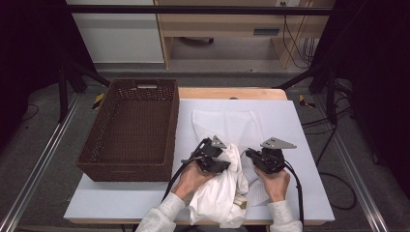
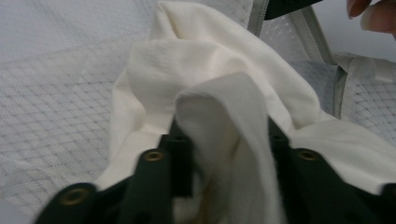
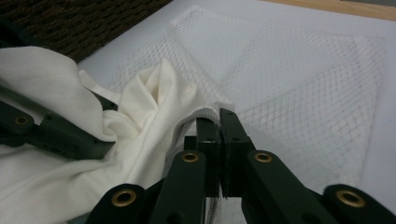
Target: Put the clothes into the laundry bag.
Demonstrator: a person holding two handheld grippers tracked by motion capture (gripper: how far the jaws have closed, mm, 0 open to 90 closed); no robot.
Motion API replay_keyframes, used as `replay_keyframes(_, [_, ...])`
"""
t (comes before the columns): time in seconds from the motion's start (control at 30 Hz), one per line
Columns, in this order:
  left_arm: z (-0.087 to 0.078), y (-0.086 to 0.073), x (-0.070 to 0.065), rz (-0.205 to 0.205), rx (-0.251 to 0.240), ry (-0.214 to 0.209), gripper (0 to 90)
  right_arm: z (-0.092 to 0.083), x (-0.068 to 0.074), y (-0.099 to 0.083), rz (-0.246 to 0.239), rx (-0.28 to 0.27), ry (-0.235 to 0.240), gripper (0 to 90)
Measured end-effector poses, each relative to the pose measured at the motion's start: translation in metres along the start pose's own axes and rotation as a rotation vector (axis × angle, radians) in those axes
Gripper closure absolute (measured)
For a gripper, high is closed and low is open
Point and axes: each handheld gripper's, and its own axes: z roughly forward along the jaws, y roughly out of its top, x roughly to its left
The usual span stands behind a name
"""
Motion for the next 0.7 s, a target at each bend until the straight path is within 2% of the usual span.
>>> replay_keyframes(0.07, [-0.006, -0.004, -0.004, 0.018, -0.047, 0.017, 74.8, 0.000, -0.001, 0.000, -0.003, -0.004, -0.001, 88.8])
replay_keyframes(0.13, [-0.016, -0.007, -0.010, 0.032, -0.113, 0.012, 75.7, 0.000, 0.000, 0.001, 0.000, -0.006, -0.002, 88.8])
replay_keyframes(0.23, [-0.031, -0.010, -0.023, 0.071, -0.203, -0.036, 76.3, -0.001, -0.001, 0.001, 0.001, -0.013, -0.006, 88.8])
replay_keyframes(0.33, [-0.039, -0.011, -0.044, 0.147, -0.242, -0.089, 76.5, -0.001, -0.001, 0.001, 0.010, -0.018, -0.007, 88.8])
replay_keyframes(0.4, [-0.039, -0.011, -0.058, 0.202, -0.243, -0.112, 76.4, -0.001, -0.001, 0.001, 0.010, -0.023, -0.005, 88.9])
replay_keyframes(0.5, [-0.032, -0.010, -0.070, 0.265, -0.235, -0.155, 76.4, -0.001, -0.001, 0.001, 0.014, -0.025, -0.008, 88.8])
replay_keyframes(0.53, [-0.029, -0.009, -0.071, 0.278, -0.220, -0.151, 76.4, -0.001, -0.002, 0.001, 0.007, -0.028, -0.013, 88.8])
replay_keyframes(0.6, [-0.020, -0.007, -0.071, 0.287, -0.177, -0.065, 76.2, 0.000, -0.002, 0.001, 0.008, -0.027, -0.018, 88.9])
replay_keyframes(0.63, [-0.015, -0.006, -0.069, 0.280, -0.143, -0.038, 76.0, -0.001, -0.002, 0.001, 0.008, -0.030, -0.018, 88.8])
replay_keyframes(0.67, [-0.007, -0.005, -0.066, 0.247, -0.105, -0.023, 75.4, -0.001, -0.002, 0.001, 0.008, -0.033, -0.017, 88.9])
replay_keyframes(0.7, [0.001, -0.003, -0.060, 0.233, -0.058, -0.006, 74.4, -0.002, -0.001, 0.001, 0.007, -0.034, -0.016, 88.9])
